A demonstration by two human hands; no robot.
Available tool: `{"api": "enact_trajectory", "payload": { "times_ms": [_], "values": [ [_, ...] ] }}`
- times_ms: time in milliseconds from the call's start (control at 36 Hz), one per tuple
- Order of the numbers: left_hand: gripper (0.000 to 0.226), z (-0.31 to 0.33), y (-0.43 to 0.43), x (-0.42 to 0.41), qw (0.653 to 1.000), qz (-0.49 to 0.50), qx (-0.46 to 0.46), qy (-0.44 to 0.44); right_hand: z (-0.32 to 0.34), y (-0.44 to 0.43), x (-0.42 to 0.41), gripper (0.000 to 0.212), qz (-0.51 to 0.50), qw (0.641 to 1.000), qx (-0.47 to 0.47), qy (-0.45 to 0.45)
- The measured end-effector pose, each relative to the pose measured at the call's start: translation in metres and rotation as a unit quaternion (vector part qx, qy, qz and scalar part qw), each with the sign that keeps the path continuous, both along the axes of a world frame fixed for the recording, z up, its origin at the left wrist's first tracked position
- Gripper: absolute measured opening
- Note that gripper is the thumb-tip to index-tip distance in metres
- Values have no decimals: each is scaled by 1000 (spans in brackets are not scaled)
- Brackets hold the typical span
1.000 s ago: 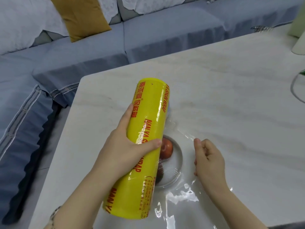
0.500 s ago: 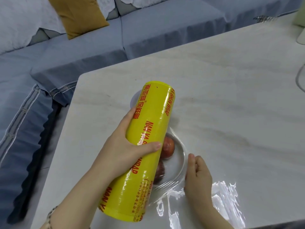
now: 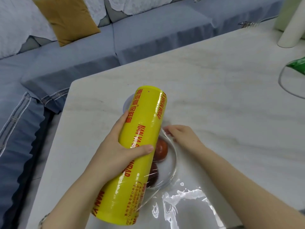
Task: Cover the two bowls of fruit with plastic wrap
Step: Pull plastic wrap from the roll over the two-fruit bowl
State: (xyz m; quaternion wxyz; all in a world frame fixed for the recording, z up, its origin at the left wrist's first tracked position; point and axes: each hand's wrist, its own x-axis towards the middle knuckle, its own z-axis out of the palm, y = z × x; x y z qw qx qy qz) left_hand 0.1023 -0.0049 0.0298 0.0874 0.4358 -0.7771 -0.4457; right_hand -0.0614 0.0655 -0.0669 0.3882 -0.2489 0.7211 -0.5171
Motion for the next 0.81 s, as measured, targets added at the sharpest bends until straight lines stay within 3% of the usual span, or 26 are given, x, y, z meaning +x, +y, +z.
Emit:
{"api": "enact_trajectory", "payload": {
  "times_ms": [111, 222, 306, 500, 639, 722, 806],
  "values": [
    [89, 1, 1, -1, 1000, 4, 5, 4, 8, -19, -6, 26, 81, 988, 12, -132],
    [93, 2, 1, -1, 1000, 6, 17, 6, 7, -28, -3, 15, 20, 970, -13, -243],
    [95, 3, 2, 0, 1000, 15, 19, 4, 1, -32, 1, 18, -79, 932, -35, -353],
    [109, 1, 4, -1, 999, 38, 6, -6, -5, -20, 5, 27, -241, 929, -43, -276],
    [108, -4, 4, -2, 998, 55, -4, 3, -21, 2, 9, 26, -181, 982, -23, -57],
    [107, -5, 3, -2, 998, 62, 2, 8, -24, 4, 13, 5, -146, 988, -22, -41],
    [101, -5, 2, -2, 998, 62, 3, 9, -24, 5, 12, 10, -113, 993, -23, -3]
  ]
}}
